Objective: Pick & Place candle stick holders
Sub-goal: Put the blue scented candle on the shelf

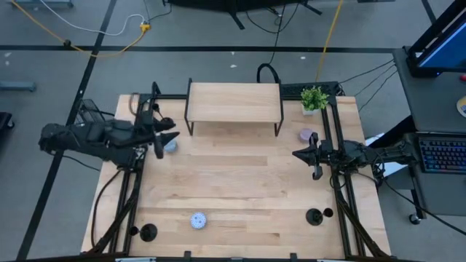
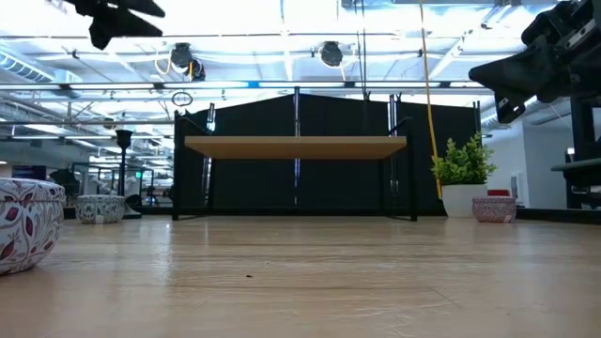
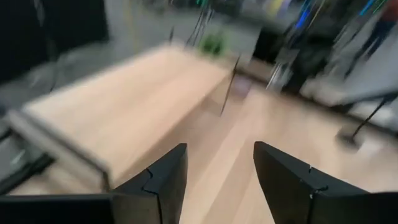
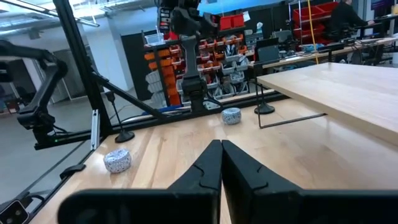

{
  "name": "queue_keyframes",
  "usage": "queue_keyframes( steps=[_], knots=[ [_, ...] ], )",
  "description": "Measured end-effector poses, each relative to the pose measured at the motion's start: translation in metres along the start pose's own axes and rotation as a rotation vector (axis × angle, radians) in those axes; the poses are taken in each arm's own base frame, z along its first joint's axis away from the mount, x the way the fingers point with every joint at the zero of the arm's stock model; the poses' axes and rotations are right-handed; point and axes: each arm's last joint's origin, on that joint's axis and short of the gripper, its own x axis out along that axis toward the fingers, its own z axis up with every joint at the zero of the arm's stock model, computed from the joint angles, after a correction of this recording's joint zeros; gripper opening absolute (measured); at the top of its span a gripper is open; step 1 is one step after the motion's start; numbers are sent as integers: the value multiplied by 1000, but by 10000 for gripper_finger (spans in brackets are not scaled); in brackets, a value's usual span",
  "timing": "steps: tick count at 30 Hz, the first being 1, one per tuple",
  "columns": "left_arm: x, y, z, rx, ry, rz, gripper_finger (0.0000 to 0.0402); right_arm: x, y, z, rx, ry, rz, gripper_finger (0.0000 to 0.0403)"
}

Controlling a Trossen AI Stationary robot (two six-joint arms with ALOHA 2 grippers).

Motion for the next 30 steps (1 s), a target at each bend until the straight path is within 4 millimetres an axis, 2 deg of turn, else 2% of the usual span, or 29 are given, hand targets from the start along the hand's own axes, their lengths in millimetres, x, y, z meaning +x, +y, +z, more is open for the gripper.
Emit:
queue_keyframes(
  steps=[5, 12, 15, 24, 27, 30],
  knots=[
    [13, -4, 1, -32, 328, 102, 189, 0, 0, 0, 0, -1, 1, 0],
    [36, -18, -3, -35, 434, 7, 189, 0, 0, 0, 0, -2, 1, 0],
    [43, -20, -6, -28, 470, 21, 189, 0, 0, 0, 0, -2, 1, 0],
    [53, -1, -25, -96, 714, 287, 189, 0, 0, 0, 0, -2, 1, 0],
    [55, 7, -29, -120, 763, 396, 188, 0, 0, 0, 0, -3, 1, 0],
    [59, 12, -29, -121, 785, 428, 188, 0, 0, 0, 1, -3, 1, 0]
  ],
)
